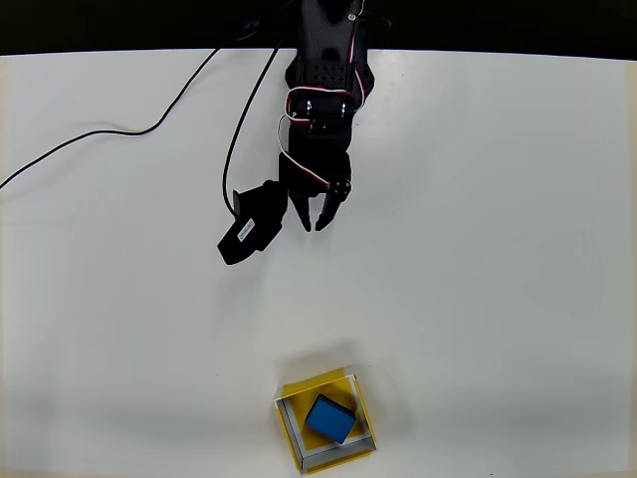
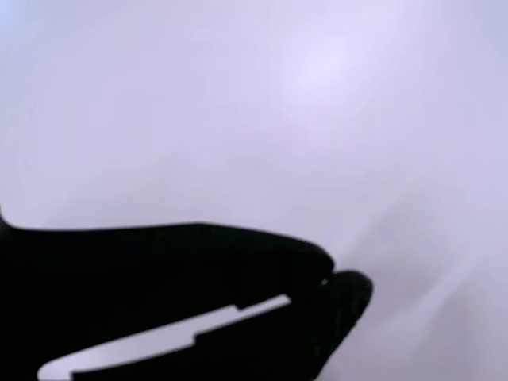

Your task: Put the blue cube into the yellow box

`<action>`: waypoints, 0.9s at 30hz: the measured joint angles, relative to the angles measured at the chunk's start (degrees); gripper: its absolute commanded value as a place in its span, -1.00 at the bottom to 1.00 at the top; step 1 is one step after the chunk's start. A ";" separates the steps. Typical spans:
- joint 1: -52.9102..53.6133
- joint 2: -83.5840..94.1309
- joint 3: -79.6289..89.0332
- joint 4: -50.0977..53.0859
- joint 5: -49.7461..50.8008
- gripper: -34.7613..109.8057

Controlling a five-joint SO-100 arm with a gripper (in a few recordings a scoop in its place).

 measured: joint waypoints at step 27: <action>1.67 2.99 0.00 21.18 4.04 -0.51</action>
